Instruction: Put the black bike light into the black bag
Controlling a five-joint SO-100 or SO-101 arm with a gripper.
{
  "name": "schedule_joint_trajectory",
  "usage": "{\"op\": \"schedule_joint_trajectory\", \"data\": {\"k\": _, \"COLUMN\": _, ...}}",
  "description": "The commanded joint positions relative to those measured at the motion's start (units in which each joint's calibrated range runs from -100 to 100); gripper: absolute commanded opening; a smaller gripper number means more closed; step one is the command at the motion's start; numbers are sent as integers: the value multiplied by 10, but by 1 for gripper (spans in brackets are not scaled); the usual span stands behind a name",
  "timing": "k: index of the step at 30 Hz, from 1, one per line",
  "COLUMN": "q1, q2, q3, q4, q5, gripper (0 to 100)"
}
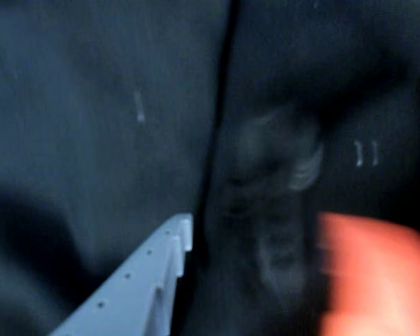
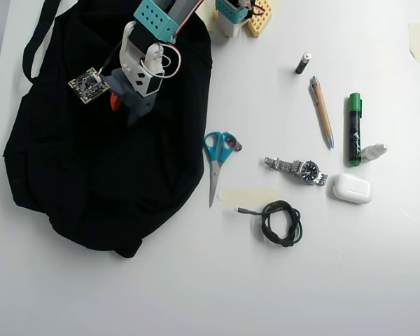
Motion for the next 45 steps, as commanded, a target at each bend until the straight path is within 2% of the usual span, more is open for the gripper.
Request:
{"op": "schedule_joint_trajectory", "data": {"k": 1, "q1": -28, "q2": -101, "q3": -77, "q4": 174, "q5": 15, "gripper": 68}}
{"op": "schedule_joint_trajectory", "data": {"k": 2, "q1": -54, "q2": -163, "q3": -113, "q4": 259, "q5": 9, "gripper": 68}}
{"op": "schedule_joint_trajectory", "data": {"k": 3, "q1": -85, "q2": -236, "q3": -137, "q4": 327, "q5": -8, "gripper": 59}}
{"op": "schedule_joint_trajectory", "data": {"k": 4, "q1": -110, "q2": -284, "q3": -139, "q4": 345, "q5": -16, "gripper": 51}}
{"op": "schedule_joint_trajectory", "data": {"k": 6, "q1": -187, "q2": -399, "q3": -125, "q4": 350, "q5": -50, "gripper": 29}}
{"op": "schedule_joint_trajectory", "data": {"k": 9, "q1": -292, "q2": -532, "q3": -86, "q4": 345, "q5": -52, "gripper": 2}}
{"op": "schedule_joint_trajectory", "data": {"k": 11, "q1": -335, "q2": -661, "q3": 56, "q4": 276, "q5": -63, "gripper": 2}}
{"op": "schedule_joint_trajectory", "data": {"k": 13, "q1": -376, "q2": -821, "q3": 313, "q4": 142, "q5": -64, "gripper": 2}}
{"op": "schedule_joint_trajectory", "data": {"k": 18, "q1": -403, "q2": -927, "q3": 522, "q4": 12, "q5": -59, "gripper": 3}}
{"op": "schedule_joint_trajectory", "data": {"k": 24, "q1": -404, "q2": -992, "q3": 701, "q4": -87, "q5": -59, "gripper": 2}}
{"op": "schedule_joint_trajectory", "data": {"k": 32, "q1": -371, "q2": -983, "q3": 781, "q4": -71, "q5": -57, "gripper": 3}}
{"op": "schedule_joint_trajectory", "data": {"k": 36, "q1": -355, "q2": -983, "q3": 781, "q4": -25, "q5": -18, "gripper": 3}}
{"op": "schedule_joint_trajectory", "data": {"k": 40, "q1": -350, "q2": -982, "q3": 781, "q4": 1, "q5": -18, "gripper": 3}}
{"op": "schedule_joint_trajectory", "data": {"k": 45, "q1": -350, "q2": -982, "q3": 781, "q4": 132, "q5": -18, "gripper": 3}}
